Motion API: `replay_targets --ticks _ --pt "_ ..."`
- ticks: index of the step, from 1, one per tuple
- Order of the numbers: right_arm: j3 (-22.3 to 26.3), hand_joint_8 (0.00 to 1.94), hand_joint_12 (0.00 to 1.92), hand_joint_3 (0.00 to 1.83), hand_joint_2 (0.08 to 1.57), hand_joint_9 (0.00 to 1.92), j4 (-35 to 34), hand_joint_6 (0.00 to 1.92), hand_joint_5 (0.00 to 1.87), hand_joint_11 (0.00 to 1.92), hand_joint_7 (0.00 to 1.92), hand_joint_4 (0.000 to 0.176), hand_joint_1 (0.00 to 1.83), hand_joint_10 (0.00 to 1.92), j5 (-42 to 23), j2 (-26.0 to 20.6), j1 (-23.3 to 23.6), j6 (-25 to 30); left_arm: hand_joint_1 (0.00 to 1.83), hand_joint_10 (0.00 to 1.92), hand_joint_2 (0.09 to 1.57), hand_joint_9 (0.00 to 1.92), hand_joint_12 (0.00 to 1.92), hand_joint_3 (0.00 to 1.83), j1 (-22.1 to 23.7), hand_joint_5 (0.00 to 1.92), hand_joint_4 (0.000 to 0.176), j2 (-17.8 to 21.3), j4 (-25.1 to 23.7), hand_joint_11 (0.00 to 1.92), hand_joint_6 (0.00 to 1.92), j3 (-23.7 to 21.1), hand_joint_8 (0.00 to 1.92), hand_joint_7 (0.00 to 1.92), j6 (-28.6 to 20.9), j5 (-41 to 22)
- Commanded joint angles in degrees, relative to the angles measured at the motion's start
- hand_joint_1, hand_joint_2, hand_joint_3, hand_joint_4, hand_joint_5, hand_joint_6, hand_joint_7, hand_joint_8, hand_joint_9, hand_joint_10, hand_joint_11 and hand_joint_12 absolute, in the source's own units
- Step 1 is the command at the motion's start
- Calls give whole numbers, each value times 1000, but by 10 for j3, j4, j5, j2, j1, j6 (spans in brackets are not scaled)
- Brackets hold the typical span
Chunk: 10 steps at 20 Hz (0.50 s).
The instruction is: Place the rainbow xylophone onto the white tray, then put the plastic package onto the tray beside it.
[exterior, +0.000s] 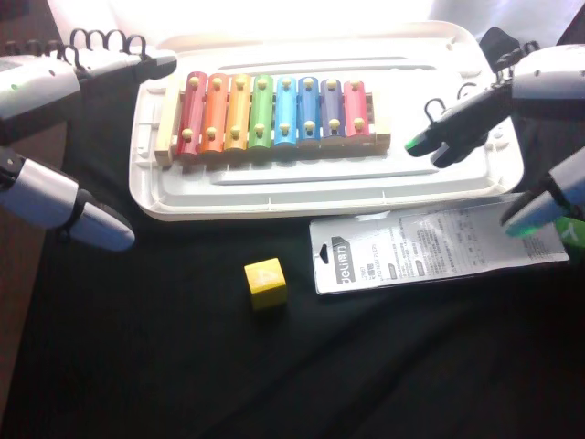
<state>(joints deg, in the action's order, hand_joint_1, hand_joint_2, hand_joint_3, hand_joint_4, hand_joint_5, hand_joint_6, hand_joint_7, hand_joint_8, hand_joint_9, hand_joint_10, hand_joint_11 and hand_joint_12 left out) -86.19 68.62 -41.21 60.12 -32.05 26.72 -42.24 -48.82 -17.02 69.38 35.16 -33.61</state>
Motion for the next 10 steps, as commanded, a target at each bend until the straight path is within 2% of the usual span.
replay_targets --ticks 1,2,4,5,6,7,8,9,10 --pt "6 0 1230 0 788 685 -37 0 440 279 706 0 980 84 -31 -5 8 0 857 0 695 0 0 0 3 0 41 2 19 0 0 1 0 0 -2 -62" --pt "17 1 1166 0 764 717 -37 0 436 364 708 0 902 64 -31 -17 8 -4 844 0 687 0 0 0 1 0 39 2 21 0 0 1 0 0 -2 -63" --pt "34 5 970 0 742 744 -37 3 415 427 689 0 899 23 -31 -30 8 -10 840 0 696 0 0 1 -1 0 38 3 23 0 0 1 0 0 -3 -64" --pt "40 1 898 0 747 728 -37 1 405 424 682 0 904 7 -31 -30 8 -12 859 0 699 0 0 2 -2 0 21 4 23 0 0 0 0 0 -3 -64" --pt "45 1 826 0 745 721 -37 0 411 405 704 0 890 2 -31 -31 8 -12 876 0 690 0 0 0 -3 0 47 4 24 0 0 0 0 0 -3 -65" --pt "47 1 778 0 748 715 -36 1 408 412 701 0 884 2 -31 -36 8 -12 855 0 718 0 0 10 -4 0 17 5 24 0 0 0 0 0 -3 -65" --pt "49 3 791 0 744 748 -35 7 423 474 707 0 899 15 -31 -41 8 -12 866 0 683 0 0 0 -5 0 60 5 25 0 0 0 0 0 -3 -65" --pt "49 9 785 0 744 749 -32 5 421 478 725 0 874 14 -31 -43 7 -12 869 0 685 0 0 0 -5 0 89 6 25 0 0 -1 0 0 -3 -67" --pt "52 13 748 4 756 750 -24 1 413 412 745 0 846 12 -28 -43 0 -12 850 0 693 0 0 0 -8 0 62 6 27 0 0 -2 0 0 -3 -69"
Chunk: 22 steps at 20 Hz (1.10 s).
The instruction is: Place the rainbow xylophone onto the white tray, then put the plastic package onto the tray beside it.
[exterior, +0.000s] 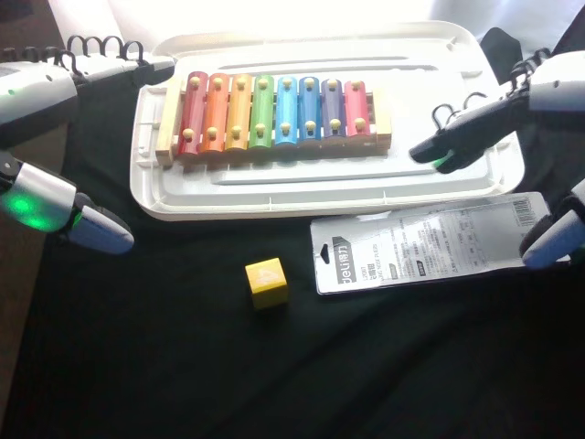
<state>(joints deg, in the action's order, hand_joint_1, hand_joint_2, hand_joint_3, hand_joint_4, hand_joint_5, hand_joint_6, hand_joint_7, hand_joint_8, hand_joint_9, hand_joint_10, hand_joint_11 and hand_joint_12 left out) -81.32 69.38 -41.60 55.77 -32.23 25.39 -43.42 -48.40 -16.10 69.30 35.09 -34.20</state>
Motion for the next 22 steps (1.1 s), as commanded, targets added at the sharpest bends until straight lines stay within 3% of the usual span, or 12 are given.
replay_targets --ticks 1,3,4,5,7,8,11,13,14,16,20,22 --pt "4 9 757 2 754 766 -29 2 419 436 740 0 825 17 -21 1 -1 1 869 0 694 0 0 0 3 0 58 2 18 0 0 -2 0 0 -2 -63" --pt "5 4 755 0 747 755 -14 0 415 432 729 0 828 11 -8 5 -11 2 878 0 700 0 0 2 1 0 66 2 19 0 0 -2 0 0 -2 -64" --pt "5 0 706 1 733 704 0 0 392 444 704 14 842 1 -2 8 -12 4 866 0 695 0 0 0 1 0 65 2 20 0 0 -2 0 0 -2 -64" --pt "5 9 680 2 732 661 15 1 391 417 721 3 877 0 3 11 -13 13 875 0 699 0 0 2 0 0 65 2 20 0 0 -2 0 0 -2 -64" --pt "-4 0 797 0 757 682 67 0 354 453 671 24 912 1 12 28 -15 47 879 0 704 0 0 4 -2 0 59 2 22 0 0 -2 0 0 -2 -65" --pt "-11 6 810 0 754 718 81 5 365 473 680 7 933 17 16 39 -27 58 882 0 701 0 0 2 -2 0 54 2 22 0 0 -2 0 0 -2 -66" --pt "-45 1 667 0 734 733 101 5 346 430 637 16 893 6 16 68 -63 94 880 0 702 0 0 2 -3 0 63 2 22 0 0 -2 0 0 -2 -66" --pt "-52 0 1072 1 709 783 122 2 371 424 682 21 938 6 16 79 -68 106 896 0 702 0 0 2 -4 0 70 2 22 0 0 -2 0 0 -2 -66" --pt "-55 0 1133 1 726 747 130 1 360 395 643 28 966 0 16 84 -68 111 898 0 698 0 0 0 -4 0 46 2 22 0 0 -2 0 0 -2 -66" --pt "-56 11 939 4 823 681 142 2 339 332 630 38 1104 7 16 89 -68 117 907 0 704 0 0 3 -4 0 39 2 22 0 0 -2 0 0 -2 -66" --pt "-54 1 936 0 877 672 170 0 345 314 629 5 1159 1 16 96 -68 122 905 0 695 0 0 0 -4 0 18 1 22 0 0 -2 0 0 -2 -66" --pt "-54 27 1285 1 882 753 178 0 360 291 753 0 1188 45 16 98 -68 126 916 0 686 0 0 0 -4 0 40 1 22 0 0 -2 0 0 -2 -66"
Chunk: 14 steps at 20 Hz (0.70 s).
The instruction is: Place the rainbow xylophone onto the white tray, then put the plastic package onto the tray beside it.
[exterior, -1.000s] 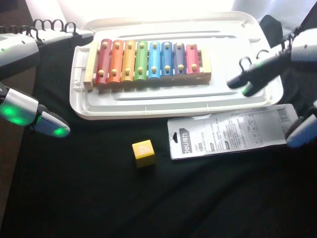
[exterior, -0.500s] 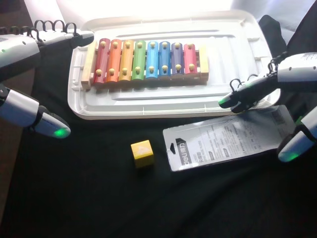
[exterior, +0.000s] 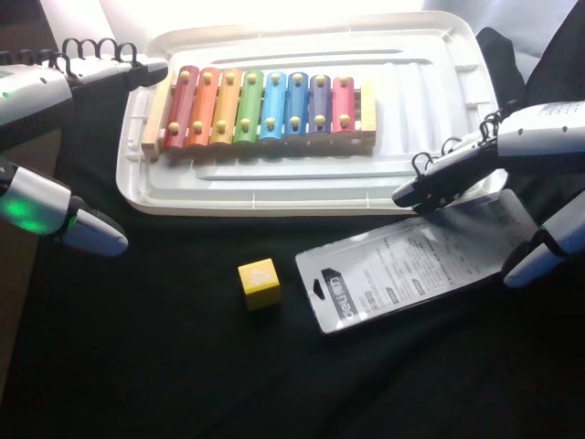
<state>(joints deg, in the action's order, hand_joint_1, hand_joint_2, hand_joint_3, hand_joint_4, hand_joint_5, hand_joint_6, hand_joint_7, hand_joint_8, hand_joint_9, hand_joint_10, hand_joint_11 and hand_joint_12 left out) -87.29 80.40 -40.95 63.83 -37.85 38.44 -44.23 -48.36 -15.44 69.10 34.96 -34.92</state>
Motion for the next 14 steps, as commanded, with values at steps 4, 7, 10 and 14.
replay_targets --ticks 4,7,10,14 --pt "3 59 1226 4 1032 525 73 3 467 342 755 0 1481 721 10 19 -11 -4 917 0 702 0 0 2 4 0 30 -1 16 0 0 0 0 0 -1 -59" --pt "3 1691 1818 37 1234 562 73 820 460 638 282 0 1588 1708 10 20 -11 -4 864 0 713 0 0 6 4 0 48 -3 16 0 0 0 0 0 -1 -59" --pt "3 1710 1880 4 1337 631 75 1225 317 857 524 0 1298 1885 9 23 -11 -4 850 0 718 0 0 8 4 0 36 -3 16 0 0 0 0 0 -1 -59" --pt "4 1896 1916 0 1263 776 76 1548 297 1002 402 7 1532 1921 8 24 -11 -4 831 0 705 0 0 0 4 0 50 -4 16 0 0 0 0 0 -1 -59"
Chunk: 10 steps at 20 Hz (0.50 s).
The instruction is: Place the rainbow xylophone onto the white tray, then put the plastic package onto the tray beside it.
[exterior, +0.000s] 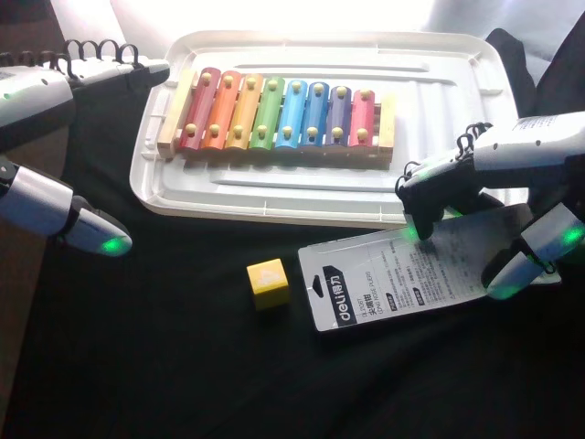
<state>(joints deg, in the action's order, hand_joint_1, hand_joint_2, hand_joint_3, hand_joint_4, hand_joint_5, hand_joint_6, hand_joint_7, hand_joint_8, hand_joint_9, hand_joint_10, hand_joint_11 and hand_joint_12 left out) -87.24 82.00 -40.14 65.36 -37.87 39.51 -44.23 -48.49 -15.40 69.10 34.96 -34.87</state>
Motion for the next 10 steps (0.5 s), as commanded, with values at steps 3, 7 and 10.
replay_targets --ticks 3,7,10 --pt "4 1941 1921 3 1233 936 61 1912 214 1164 531 25 1604 1921 -2 9 -11 -15 866 0 717 0 0 5 4 0 34 -4 16 0 0 0 0 0 -1 -58" --pt "3 1941 1921 2 1243 1036 61 1921 235 1265 644 44 1630 1921 -3 9 -11 -15 845 0 709 0 0 1 4 0 37 -5 16 0 0 0 0 0 -1 -58" --pt "-1 1941 1921 0 1145 1114 36 1921 295 1290 737 52 1726 1921 -3 9 -10 -15 860 0 718 0 0 5 4 0 71 -5 16 0 0 0 0 0 -1 -57"
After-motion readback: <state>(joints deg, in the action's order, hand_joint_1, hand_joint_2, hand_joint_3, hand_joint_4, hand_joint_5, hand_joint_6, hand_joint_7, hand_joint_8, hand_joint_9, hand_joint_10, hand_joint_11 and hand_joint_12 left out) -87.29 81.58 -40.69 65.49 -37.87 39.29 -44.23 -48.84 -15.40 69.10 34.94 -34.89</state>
